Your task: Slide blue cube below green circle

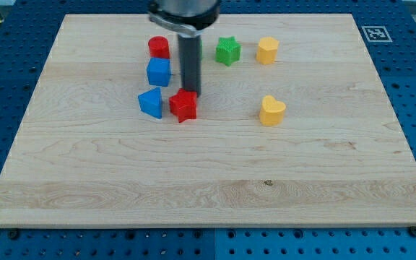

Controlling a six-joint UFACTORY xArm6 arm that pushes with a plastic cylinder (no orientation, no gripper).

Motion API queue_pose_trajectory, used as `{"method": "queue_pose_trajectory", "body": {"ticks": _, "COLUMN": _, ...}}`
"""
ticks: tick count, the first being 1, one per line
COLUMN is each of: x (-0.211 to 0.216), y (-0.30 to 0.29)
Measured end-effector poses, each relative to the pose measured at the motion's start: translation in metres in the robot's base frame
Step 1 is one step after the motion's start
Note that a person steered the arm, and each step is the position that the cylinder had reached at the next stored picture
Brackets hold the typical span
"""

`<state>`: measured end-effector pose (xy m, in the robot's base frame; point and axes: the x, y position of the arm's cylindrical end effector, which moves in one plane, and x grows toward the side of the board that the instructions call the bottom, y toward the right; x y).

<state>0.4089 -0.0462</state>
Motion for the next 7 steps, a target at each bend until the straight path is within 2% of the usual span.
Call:
{"method": "queue_pose_trajectory", "body": {"ticks": 2, "x": -0.015, "y": -0.103}}
{"method": "queue_pose_trajectory", "body": {"ticks": 3, "x": -0.046, "y": -0.119}}
{"method": "queue_pose_trajectory", "body": {"ticks": 4, "x": -0.047, "y": -0.108}}
{"method": "queue_pose_trajectory", "body": {"ticks": 6, "x": -0.035, "y": -0.043}}
{"method": "queue_pose_trajectory", "body": {"ticks": 7, "x": -0.028, "y": -0.035}}
